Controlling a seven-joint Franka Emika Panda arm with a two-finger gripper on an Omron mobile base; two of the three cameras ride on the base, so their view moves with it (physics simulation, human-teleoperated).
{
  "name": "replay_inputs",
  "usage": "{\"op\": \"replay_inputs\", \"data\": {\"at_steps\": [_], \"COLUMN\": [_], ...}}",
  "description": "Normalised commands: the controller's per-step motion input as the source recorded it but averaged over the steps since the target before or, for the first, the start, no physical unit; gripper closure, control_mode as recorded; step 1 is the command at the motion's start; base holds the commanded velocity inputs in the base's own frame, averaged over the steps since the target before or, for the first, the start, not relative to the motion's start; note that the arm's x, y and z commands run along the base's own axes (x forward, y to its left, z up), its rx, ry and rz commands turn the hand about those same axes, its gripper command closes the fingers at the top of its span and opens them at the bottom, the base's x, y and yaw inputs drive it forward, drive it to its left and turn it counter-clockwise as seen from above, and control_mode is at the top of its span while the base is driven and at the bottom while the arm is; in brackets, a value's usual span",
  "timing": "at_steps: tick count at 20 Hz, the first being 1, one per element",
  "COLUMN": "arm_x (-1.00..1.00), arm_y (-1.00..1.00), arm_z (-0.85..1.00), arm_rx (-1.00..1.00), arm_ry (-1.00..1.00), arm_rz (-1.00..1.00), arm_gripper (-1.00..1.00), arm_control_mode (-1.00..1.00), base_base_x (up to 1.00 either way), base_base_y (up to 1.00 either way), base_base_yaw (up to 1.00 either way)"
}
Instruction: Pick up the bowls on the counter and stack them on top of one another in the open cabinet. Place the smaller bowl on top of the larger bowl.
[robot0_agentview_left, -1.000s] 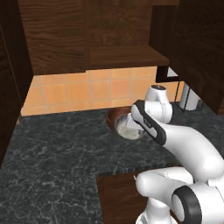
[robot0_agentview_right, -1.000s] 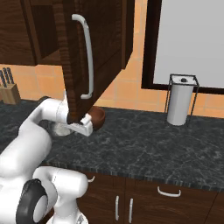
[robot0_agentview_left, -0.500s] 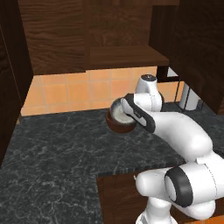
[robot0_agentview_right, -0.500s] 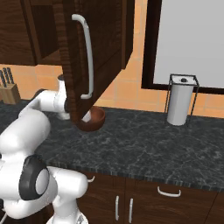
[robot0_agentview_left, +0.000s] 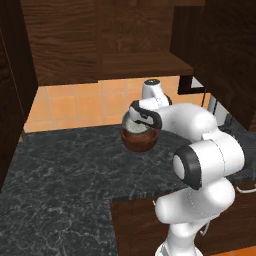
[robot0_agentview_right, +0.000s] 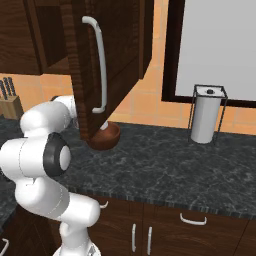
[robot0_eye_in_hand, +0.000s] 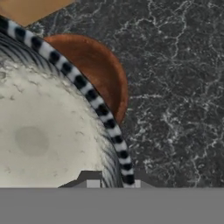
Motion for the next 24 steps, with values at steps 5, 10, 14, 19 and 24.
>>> {"op": "replay_inputs", "data": {"at_steps": [5,10,14,19,24], "arm_x": [0.28,0.15,0.1,0.12,0.27], "arm_y": [-0.1,-0.13,-0.13,-0.07,0.0], "arm_z": [-0.38,-0.39,-0.24,-0.2,-0.15], "arm_rx": [0.0,0.0,0.0,0.0,0.0], "arm_ry": [0.0,0.02,0.0,0.04,0.0], "arm_rz": [-0.02,-0.01,0.0,-0.01,-0.02], "arm_gripper": [1.0,1.0,1.0,1.0,1.0], "arm_control_mode": [-1.0,-1.0,-1.0,-1.0,-1.0], "base_base_x": [0.0,0.0,0.0,0.0,0.0], "base_base_y": [0.0,0.0,0.0,0.0,0.0], "base_base_yaw": [0.0,0.0,0.0,0.0,0.0]}}
